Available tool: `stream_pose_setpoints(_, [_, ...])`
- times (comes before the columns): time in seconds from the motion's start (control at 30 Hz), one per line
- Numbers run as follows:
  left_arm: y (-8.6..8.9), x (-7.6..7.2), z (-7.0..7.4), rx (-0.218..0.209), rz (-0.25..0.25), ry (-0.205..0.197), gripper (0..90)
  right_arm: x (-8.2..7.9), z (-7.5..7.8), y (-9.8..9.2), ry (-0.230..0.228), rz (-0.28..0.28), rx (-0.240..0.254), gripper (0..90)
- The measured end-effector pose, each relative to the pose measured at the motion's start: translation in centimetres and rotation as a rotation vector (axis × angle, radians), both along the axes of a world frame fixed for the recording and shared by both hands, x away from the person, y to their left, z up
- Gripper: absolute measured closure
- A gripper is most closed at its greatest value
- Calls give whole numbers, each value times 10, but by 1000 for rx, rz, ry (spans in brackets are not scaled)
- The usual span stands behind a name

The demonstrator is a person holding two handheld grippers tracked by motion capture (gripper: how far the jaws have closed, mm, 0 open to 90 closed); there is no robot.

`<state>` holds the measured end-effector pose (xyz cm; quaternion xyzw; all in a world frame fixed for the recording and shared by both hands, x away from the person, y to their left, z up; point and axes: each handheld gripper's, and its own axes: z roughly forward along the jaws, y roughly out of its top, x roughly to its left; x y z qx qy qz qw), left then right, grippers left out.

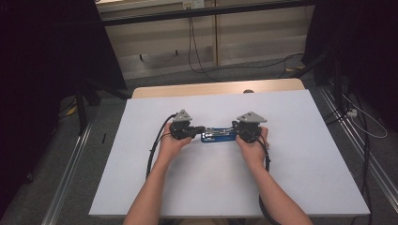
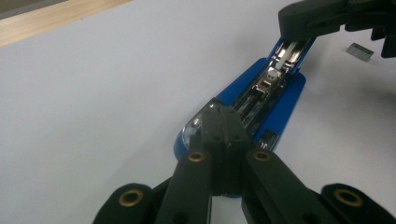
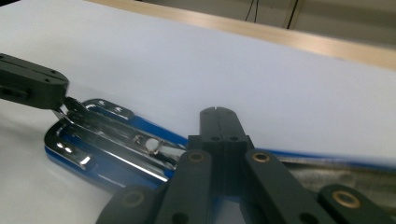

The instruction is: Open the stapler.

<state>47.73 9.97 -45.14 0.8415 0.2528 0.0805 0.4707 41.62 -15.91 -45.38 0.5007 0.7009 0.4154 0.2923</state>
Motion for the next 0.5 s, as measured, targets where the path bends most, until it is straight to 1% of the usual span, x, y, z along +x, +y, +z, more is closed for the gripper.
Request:
stream_pose_setpoints(0.03, [0,0,0,0,2,1,900,-1,-2,-3,3,-2,-16,900])
stream_pose_setpoints(0.07, [0,0,0,2,2,0,900,-2,-2,-6,0,-2,4,900])
stream_pose_setpoints(0.13, [0,0,0,1,3,1,900,-4,-2,-9,9,3,18,900])
stream_pose_setpoints(0.17, [0,0,0,-1,4,3,900,-4,-1,-10,9,10,12,900])
stream_pose_setpoints(0.23, [0,0,0,-1,7,3,900,-5,0,-12,7,15,19,900])
stream_pose_setpoints(0.33, [-2,-1,1,12,7,-7,900,-7,1,-15,1,19,13,900])
stream_pose_setpoints(0.37, [-2,-2,2,20,8,-15,900,-8,1,-16,3,27,17,900])
stream_pose_setpoints(0.4, [-3,-2,3,19,9,-17,900,-8,1,-18,10,37,23,900])
stream_pose_setpoints(0.43, [-2,-2,4,6,11,-14,900,-9,1,-19,11,40,20,900])
stream_pose_setpoints(0.47, [0,-2,6,-35,12,-7,900,-10,2,-20,10,43,15,893])
stream_pose_setpoints(0.5, [2,-1,8,-28,17,-3,889,-11,3,-21,10,45,13,875])
